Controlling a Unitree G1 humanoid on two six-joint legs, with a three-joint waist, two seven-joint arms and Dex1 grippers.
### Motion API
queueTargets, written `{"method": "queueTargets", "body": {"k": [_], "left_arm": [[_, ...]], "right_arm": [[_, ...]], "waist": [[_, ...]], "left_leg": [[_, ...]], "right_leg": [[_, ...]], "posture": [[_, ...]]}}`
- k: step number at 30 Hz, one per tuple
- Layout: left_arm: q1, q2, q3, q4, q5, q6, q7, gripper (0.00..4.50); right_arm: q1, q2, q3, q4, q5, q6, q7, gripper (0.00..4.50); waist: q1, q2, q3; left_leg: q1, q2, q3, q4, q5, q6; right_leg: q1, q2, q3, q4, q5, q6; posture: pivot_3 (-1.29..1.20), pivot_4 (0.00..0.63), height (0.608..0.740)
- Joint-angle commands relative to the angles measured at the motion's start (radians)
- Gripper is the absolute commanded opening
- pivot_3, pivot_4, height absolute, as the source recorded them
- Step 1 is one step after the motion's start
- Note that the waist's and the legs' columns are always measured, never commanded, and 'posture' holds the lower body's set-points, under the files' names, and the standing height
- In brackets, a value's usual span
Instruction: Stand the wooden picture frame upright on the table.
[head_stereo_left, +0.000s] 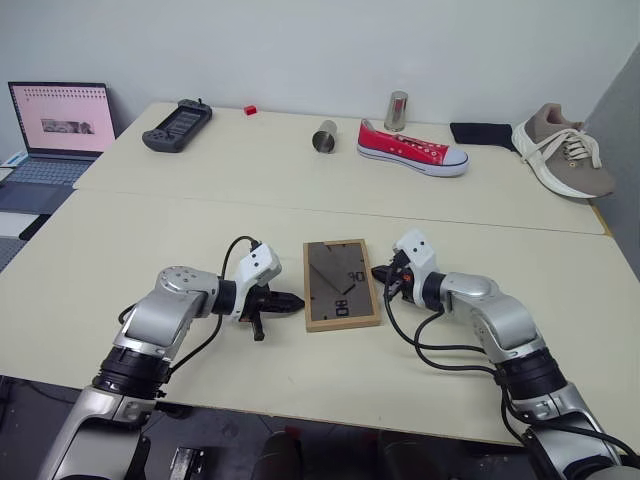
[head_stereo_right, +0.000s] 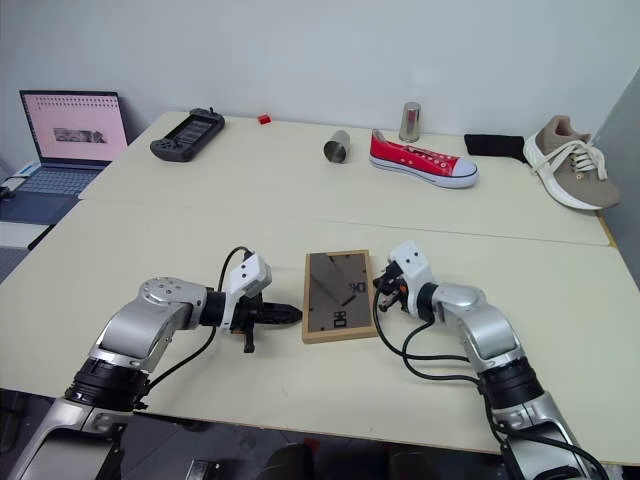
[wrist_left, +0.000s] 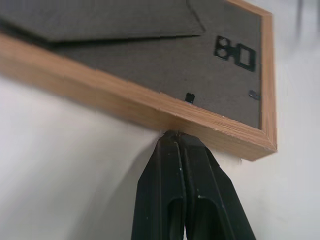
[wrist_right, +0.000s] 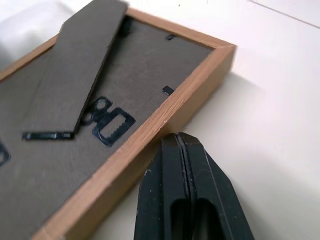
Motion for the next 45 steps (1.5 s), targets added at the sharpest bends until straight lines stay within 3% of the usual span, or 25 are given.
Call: {"method": "queueTargets", "body": {"k": [1,9,10,14,15,19,25,29,36,45], "left_arm": [[0.0,0.016,0.03,-0.044,-0.024,0.002,0.019,0.02],[-0.065,0.019,0.086,0.118,-0.006,-0.036,0.111,0.02],[-0.067,0.016,0.1,0.12,-0.022,-0.021,0.112,0.39],[-0.068,0.019,0.146,0.101,-0.127,0.125,0.074,1.17],[-0.072,0.02,0.174,0.089,-0.196,0.246,0.067,1.6],[-0.128,0.006,0.27,0.117,-0.397,0.728,0.091,2.23],[-0.163,-0.028,0.382,0.178,-0.468,0.919,0.181,3.54],[-0.112,-0.033,0.373,0.118,-0.51,0.983,0.212,4.46],[-0.111,-0.085,0.357,0.19,-0.49,0.984,0.314,4.46],[-0.125,-0.15,0.338,0.18,-0.514,0.976,0.345,4.46]], "right_arm": [[-0.019,0.0,-0.009,-0.021,-0.006,-0.027,0.026,0.0],[0.008,-0.121,-0.032,-0.017,-0.025,-0.053,0.111,0.0],[0.006,-0.13,-0.031,-0.011,-0.028,-0.06,0.121,0.0],[-0.013,-0.147,-0.028,0.024,-0.037,-0.086,0.154,0.0],[-0.023,-0.152,-0.022,0.036,-0.04,-0.096,0.174,0.0],[-0.038,-0.178,0.004,0.052,-0.045,-0.133,0.261,0.0],[-0.065,-0.14,0.012,0.11,-0.08,-0.167,0.261,0.0],[-0.06,-0.125,0.014,0.115,-0.091,-0.172,0.264,0.0],[-0.035,-0.098,0.032,0.087,-0.103,-0.159,0.274,0.0],[-0.048,0.026,0.07,0.058,-0.112,-0.126,0.216,0.0]], "waist": [[0.0,0.0,0.0],[0.004,0.0,0.0],[0.003,0.0,0.0],[0.002,0.0,0.0],[0.002,0.0,0.0],[0.001,0.0,0.0],[-0.002,0.0,0.0],[-0.006,0.0,0.0],[-0.005,0.0,0.0],[-0.004,0.0,0.0]], "left_leg": [[0.0,0.0,0.0,0.0,0.0,0.0],[0.0,0.0,0.0,0.0,0.0,0.0],[0.0,0.0,0.0,0.0,0.0,0.0],[0.0,0.0,0.0,0.0,0.0,0.0],[0.0,0.0,0.0,0.0,0.0,0.0],[0.0,0.0,0.0,0.0,0.0,0.0],[0.001,0.0,0.0,0.0,0.0,0.0],[0.0,0.0,0.0,0.0,0.0,0.0],[0.001,0.0,0.0,0.0,0.0,0.0],[0.002,0.0,0.0,0.001,0.0,0.0]], "right_leg": [[0.0,0.0,0.0,0.0,0.0,0.0],[0.0,0.0,0.0,-0.001,0.0,0.0],[0.0,0.0,0.0,-0.001,0.0,0.0],[0.0,0.0,0.0,0.0,0.0,0.0],[0.0,0.0,0.0,0.0,0.0,0.0],[0.0,0.0,0.0,0.0,0.0,0.0],[0.0,0.0,-0.001,0.0,0.0,0.0],[0.0,0.0,-0.001,0.001,0.0,0.0],[0.0,0.0,-0.001,0.001,0.0,0.0],[0.001,-0.001,-0.001,0.001,0.0,0.0]], "posture": [[0.0,0.15,0.74],[0.0,0.15,0.74],[0.0,0.15,0.74],[0.0,0.15,0.74],[0.0,0.15,0.74],[0.0,0.15,0.74],[0.0,0.15,0.74],[0.0,0.15,0.74],[0.0,0.15,0.74],[0.0,0.15,0.74]]}}
